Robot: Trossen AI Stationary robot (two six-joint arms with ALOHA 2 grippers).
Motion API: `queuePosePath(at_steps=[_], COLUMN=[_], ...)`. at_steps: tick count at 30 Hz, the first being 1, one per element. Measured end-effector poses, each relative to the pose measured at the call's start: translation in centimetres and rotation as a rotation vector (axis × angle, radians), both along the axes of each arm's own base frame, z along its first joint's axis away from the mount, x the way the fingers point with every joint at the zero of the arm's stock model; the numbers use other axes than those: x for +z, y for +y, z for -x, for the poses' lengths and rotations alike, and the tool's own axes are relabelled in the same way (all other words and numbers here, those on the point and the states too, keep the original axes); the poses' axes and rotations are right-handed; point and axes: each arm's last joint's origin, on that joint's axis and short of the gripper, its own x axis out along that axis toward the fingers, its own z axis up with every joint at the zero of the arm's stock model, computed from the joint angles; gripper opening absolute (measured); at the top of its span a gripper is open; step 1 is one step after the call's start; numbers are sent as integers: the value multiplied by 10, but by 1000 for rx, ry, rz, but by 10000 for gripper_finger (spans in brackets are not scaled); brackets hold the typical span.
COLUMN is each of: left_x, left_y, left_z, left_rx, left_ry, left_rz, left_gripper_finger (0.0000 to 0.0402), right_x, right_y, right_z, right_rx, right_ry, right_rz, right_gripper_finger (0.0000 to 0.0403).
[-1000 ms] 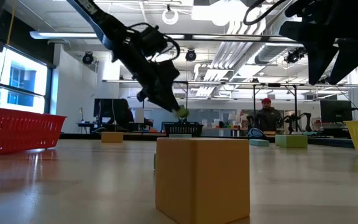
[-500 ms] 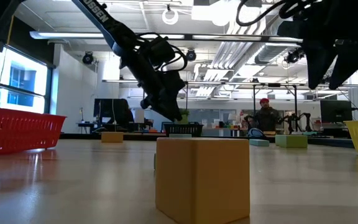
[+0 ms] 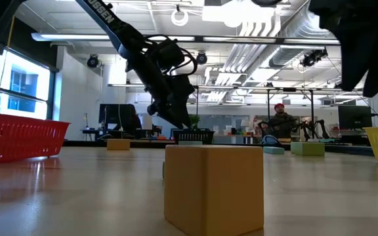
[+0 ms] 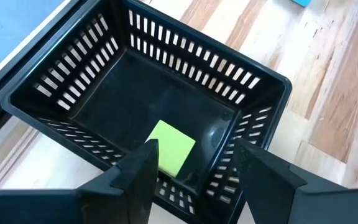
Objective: Sort & place blocks by color
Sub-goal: Put the yellow block into the yellow bin
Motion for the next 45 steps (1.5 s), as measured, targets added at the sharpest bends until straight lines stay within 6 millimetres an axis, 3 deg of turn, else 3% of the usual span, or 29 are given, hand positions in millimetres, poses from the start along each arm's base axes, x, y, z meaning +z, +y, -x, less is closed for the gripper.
queuePosePath(at_steps=[10,17,24,34,45], left_x=[39,64,66,84,90], left_y=[-4,-28,-75,-155,-218], left_z=[-11,-24,-31,-45,-47], left_rx=[-25,-95,-232,-383,-423], left_ry=[93,159,257,222,206], left_rz=[65,101,196,200,250], left_gripper_finger=[195,195,195,195,195], right_x=[2,3,2,2,0], right_y=[31,49,59,70,76], right_z=[6,14,22,35,51], right_rx=[69,132,160,135,207], right_ry=[-106,-133,-70,14,105], right_rz=[-121,-184,-283,-374,-365], right_gripper_finger=[167,167,167,167,167])
